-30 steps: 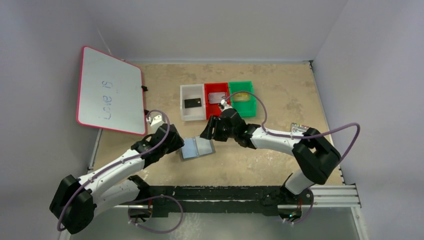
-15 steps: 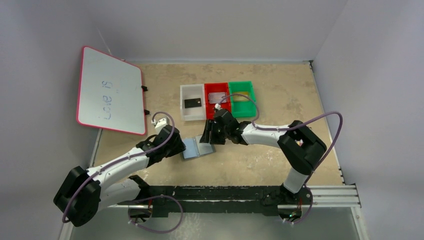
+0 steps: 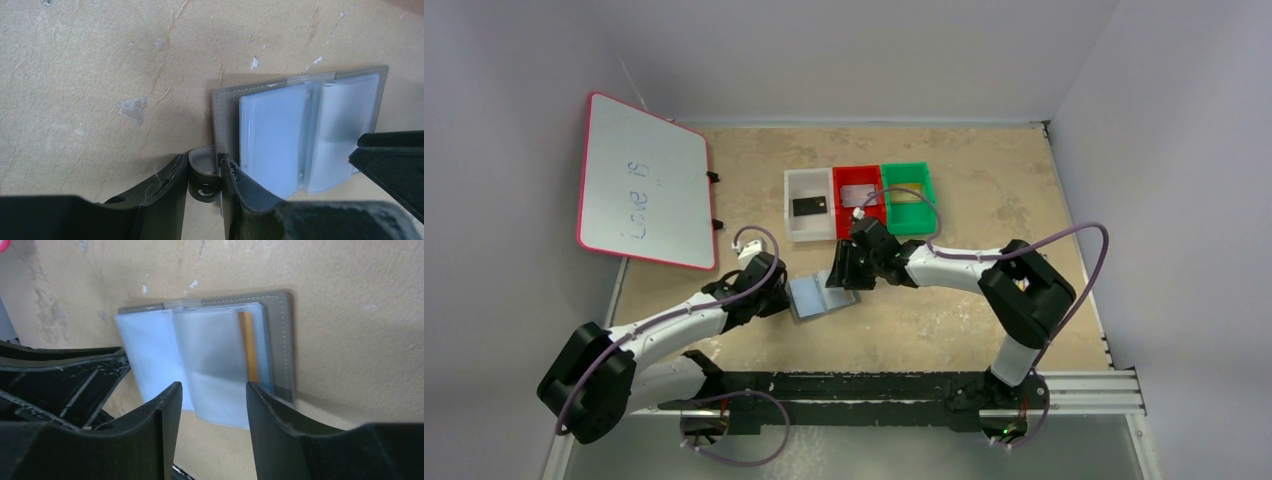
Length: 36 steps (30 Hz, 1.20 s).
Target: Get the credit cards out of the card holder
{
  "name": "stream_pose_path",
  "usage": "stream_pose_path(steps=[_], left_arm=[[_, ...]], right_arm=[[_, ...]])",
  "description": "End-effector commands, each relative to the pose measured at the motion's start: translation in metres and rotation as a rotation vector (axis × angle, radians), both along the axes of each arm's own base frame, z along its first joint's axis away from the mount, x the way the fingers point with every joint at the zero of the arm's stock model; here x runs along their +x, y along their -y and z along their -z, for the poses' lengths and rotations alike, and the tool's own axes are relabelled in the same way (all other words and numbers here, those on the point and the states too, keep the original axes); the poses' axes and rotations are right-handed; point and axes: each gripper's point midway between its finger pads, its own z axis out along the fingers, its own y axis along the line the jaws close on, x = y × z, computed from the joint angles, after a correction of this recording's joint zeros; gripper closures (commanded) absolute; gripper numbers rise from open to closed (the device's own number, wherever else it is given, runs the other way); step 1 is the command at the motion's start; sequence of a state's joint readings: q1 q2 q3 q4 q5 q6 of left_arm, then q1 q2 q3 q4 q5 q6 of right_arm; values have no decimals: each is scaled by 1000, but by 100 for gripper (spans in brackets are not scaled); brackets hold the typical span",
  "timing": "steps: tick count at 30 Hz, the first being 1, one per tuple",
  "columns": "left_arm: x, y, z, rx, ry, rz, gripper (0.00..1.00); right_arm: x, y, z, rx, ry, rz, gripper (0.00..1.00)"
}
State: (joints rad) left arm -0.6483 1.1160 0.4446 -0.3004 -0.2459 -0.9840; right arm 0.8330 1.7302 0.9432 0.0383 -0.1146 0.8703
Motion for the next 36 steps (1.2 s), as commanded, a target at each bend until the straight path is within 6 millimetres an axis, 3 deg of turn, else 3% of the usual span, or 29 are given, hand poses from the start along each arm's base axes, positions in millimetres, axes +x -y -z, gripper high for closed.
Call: stream_pose_path(steps=[1, 8, 19, 25, 31, 36], left_arm=[[4, 9, -4, -20, 8, 36, 73], [5, 11, -4, -28, 11, 44, 75], [7, 13, -9, -48, 30, 33, 76], [8, 3, -17, -43, 61, -24, 76], [9, -17, -34, -21, 119, -114, 73], [12, -23, -56, -42, 185, -154, 67]], right_arm=[[7, -15, -14, 23, 24, -27, 48], [7, -23, -15, 44, 20, -58, 50], [-7, -66, -64, 283, 83, -265, 56], [-13, -80, -59, 301, 63, -334, 55], [-10, -82, -50, 260, 48, -327, 59], [4, -71, -80, 236, 177, -273, 58]])
